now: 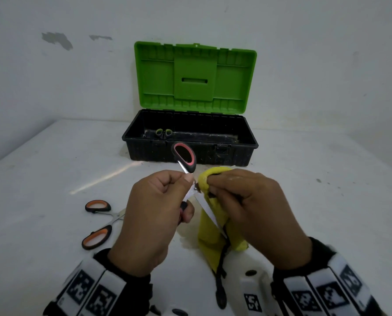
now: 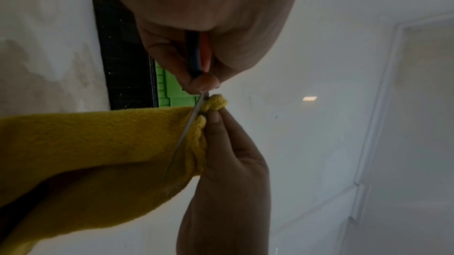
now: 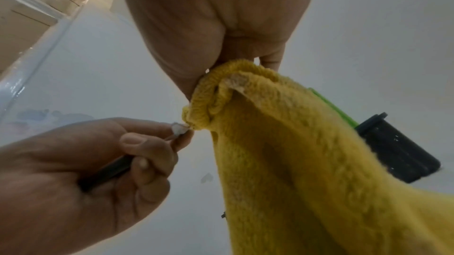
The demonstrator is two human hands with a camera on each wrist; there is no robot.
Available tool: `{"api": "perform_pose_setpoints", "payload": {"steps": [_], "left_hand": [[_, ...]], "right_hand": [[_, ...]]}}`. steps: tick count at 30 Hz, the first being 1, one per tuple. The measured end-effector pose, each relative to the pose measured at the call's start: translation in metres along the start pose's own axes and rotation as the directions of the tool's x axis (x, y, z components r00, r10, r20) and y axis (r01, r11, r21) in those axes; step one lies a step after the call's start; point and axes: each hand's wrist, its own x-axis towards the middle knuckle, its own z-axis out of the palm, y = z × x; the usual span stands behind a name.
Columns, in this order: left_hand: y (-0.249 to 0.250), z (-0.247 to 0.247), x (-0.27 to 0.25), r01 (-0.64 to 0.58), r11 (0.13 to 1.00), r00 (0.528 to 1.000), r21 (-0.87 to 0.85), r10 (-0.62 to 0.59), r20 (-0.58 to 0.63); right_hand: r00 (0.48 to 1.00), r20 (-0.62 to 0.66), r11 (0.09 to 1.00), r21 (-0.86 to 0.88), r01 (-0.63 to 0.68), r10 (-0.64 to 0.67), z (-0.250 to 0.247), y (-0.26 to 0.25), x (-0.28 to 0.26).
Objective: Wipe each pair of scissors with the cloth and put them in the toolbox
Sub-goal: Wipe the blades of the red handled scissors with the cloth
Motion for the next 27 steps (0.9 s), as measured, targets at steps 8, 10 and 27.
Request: {"api": "perform_pose_setpoints", "payload": {"steps": [8, 10, 27], "left_hand": [[0.001, -0.007, 0.003, 0.007, 1.0, 1.0, -0.019, -0.007, 0.0], [-0.001, -0.007, 0.002, 0.018, 0.999, 1.0, -0.029, -0.018, -0.004], [0.002, -0.001, -0.006, -0.024, 1.0, 1.0, -0.016, 0.024, 0.013]], "right_hand": [[0.996, 0.058, 0.998, 0.009, 0.069, -0.069, 0.005, -0.01, 0.001], [0.994, 0.109, 0.999, 0.02, 0.028, -0.03, 0.005, -0.009, -0.001], [1.0, -0.006, 0.998, -0.063, -0.031, 0.031, 0.0, -0.011, -0.006]]}}
